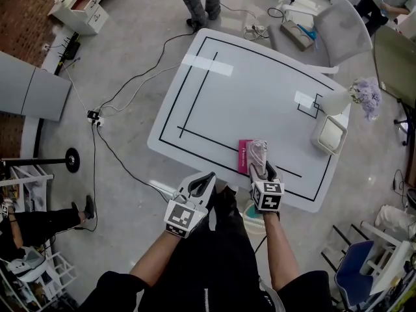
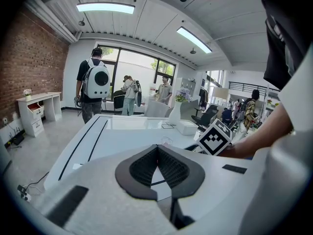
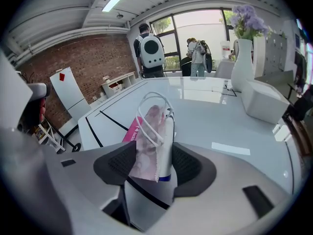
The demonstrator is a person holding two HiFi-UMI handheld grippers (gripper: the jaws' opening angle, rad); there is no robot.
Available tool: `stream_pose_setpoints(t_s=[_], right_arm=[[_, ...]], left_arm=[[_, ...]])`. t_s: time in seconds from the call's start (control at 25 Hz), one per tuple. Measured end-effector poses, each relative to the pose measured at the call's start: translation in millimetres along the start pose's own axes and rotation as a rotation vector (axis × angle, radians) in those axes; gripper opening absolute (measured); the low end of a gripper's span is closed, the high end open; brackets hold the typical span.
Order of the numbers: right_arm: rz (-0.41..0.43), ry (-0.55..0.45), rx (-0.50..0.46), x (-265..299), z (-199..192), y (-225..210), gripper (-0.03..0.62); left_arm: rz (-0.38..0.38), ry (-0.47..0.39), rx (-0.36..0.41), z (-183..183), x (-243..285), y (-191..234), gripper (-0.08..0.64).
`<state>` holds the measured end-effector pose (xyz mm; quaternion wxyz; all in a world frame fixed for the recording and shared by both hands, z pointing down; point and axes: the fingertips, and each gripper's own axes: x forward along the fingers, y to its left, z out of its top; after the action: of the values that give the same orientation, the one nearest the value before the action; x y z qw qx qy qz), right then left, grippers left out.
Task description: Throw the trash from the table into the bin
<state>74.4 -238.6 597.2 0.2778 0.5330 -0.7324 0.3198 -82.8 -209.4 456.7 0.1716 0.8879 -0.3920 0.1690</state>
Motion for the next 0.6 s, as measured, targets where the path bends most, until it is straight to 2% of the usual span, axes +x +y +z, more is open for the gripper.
stream_pose_setpoints(t_s=[0.2,0.6], right_arm=[[-0.010,0.003,-0.050,-5,4,4,0.195],[-0.011,-0.018,-0.060,-15,12,15,0.121]], left_arm=[[-0.009,-0.004,0.003,1,0,0,0.008],[-0.027,-0.013,0.004,5,0,1,0.008]])
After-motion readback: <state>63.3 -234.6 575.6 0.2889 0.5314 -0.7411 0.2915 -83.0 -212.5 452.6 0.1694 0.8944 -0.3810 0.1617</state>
